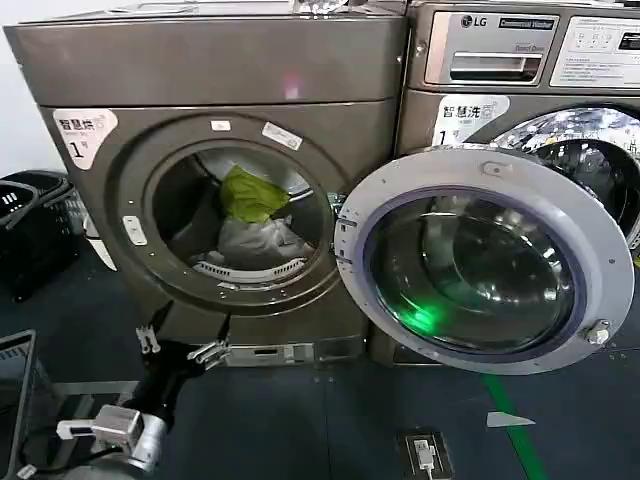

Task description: Grasp the clothes from the dryer.

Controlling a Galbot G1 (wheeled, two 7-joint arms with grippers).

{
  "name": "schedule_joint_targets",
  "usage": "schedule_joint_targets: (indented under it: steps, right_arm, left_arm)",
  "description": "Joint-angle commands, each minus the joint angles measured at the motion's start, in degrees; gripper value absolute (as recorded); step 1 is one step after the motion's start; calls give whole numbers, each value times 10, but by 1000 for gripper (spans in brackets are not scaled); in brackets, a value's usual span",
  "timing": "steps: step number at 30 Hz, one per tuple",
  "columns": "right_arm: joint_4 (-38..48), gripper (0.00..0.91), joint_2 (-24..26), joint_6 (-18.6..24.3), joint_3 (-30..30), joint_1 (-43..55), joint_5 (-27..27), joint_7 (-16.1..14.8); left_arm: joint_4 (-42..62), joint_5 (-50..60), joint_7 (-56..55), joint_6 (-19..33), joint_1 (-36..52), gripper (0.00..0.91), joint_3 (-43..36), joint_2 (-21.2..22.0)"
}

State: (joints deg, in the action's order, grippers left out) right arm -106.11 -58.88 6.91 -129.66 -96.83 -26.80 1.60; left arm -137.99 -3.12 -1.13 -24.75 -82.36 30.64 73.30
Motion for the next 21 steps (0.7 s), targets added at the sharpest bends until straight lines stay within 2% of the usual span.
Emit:
schedule_joint_targets:
  steps: [1,21]
  right_arm:
    - [-1,907,0,0,0,0,0,0]
    - [-2,907,-4,18,6,3,-2,-1]
  left_arm:
    - [0,0,0,0,0,907,0,0]
    - [6,0,0,1,2,907,1,0]
